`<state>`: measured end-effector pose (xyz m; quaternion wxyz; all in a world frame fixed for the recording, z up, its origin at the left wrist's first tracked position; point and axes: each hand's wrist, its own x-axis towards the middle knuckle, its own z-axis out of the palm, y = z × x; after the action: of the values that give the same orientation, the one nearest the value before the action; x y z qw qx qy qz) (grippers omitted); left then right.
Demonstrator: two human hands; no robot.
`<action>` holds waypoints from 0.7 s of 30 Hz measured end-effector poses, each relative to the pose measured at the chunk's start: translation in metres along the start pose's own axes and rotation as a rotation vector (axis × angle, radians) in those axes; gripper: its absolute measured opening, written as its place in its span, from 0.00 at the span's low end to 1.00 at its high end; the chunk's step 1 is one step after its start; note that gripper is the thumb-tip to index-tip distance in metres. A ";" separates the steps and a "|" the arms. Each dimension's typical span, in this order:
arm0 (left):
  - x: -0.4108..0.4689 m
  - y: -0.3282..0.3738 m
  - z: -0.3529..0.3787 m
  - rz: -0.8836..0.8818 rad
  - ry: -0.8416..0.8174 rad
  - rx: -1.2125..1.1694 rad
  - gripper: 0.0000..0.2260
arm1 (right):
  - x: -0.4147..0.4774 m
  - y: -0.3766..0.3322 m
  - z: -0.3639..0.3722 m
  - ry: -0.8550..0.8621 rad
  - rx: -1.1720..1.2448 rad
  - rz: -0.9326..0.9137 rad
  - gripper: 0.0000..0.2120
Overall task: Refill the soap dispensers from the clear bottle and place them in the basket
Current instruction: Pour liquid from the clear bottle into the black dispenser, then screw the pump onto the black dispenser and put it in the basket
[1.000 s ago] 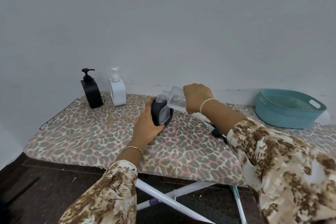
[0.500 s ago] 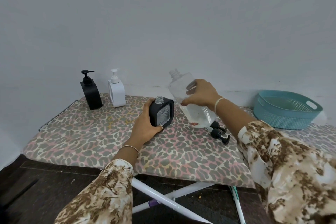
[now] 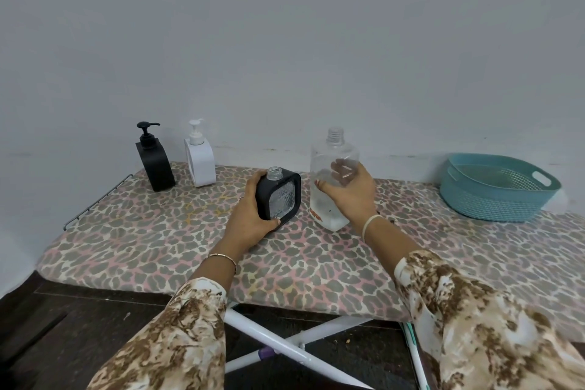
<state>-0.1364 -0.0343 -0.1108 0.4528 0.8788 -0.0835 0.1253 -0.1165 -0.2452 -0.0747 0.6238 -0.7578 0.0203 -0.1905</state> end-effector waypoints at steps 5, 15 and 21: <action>0.000 -0.001 0.001 0.013 0.014 0.019 0.46 | -0.003 0.014 0.008 0.017 -0.048 -0.018 0.26; -0.005 -0.003 0.007 -0.023 0.064 0.037 0.50 | -0.007 0.020 -0.001 -0.027 -0.045 -0.020 0.33; -0.014 -0.004 0.014 -0.047 0.123 -0.001 0.49 | -0.028 0.019 -0.032 -0.120 -0.246 -0.122 0.48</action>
<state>-0.1464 -0.0436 -0.1257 0.4605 0.8708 -0.0349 0.1686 -0.1486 -0.2718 -0.0949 0.5134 -0.8384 -0.0399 -0.1785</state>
